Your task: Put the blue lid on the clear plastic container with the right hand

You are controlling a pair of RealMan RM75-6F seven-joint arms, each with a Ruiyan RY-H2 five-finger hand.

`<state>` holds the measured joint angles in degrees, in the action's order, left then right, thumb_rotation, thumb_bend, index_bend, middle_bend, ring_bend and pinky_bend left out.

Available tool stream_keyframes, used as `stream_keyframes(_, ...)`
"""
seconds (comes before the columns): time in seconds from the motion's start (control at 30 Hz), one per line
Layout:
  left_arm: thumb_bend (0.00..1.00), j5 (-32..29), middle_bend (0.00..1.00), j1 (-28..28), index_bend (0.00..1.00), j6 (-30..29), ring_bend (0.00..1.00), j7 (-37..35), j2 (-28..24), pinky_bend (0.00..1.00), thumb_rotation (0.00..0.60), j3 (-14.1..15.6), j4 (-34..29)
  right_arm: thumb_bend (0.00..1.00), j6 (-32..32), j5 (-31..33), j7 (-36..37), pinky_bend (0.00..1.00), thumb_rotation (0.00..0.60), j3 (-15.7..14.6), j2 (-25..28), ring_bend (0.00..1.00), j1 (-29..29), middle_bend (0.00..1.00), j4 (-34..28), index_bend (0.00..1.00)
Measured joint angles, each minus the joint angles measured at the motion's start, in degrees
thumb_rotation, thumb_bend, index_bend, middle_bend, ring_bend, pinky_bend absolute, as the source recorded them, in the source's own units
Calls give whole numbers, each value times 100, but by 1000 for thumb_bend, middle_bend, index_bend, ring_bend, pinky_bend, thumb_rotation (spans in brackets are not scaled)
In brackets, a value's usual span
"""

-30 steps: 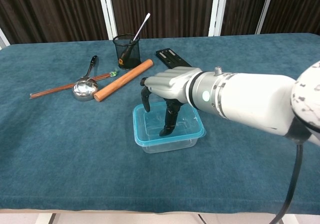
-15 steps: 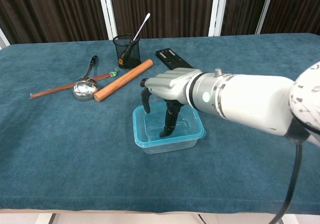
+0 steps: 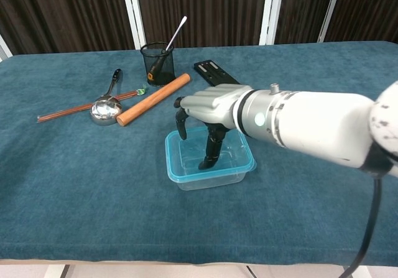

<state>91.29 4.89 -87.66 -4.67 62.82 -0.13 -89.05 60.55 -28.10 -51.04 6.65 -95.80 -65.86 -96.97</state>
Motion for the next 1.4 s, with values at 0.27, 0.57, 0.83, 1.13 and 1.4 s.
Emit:
stream_keyframes(0.27,424,17,0,0,0,-16,0,49,27,62,600,-5,4,182,378,-483,253,20,600,135,884,0,245,43,-1015,403)
stream_keyframes(0.57,425,23,0,-52,0,-148,0,42,41,62,600,-28,18,182,1197,-1956,675,11,600,-360,2090,0,1135,21,-2138,155)
stream_keyframes(0.83,425,-68,0,-92,0,-204,0,142,74,62,600,-83,-5,182,2584,-4254,1958,0,600,-1764,2873,0,3181,0,-1860,27)
stream_keyframes(1.13,426,-52,0,-76,0,-134,0,519,151,62,600,-64,-66,182,3801,-4924,3937,0,600,-2050,2701,0,4961,0,318,38)
stream_keyframes(1.4,426,-84,0,-65,0,-97,0,607,167,62,600,-77,-111,182,3937,-5346,4152,0,600,-1776,2606,0,5453,0,678,48)
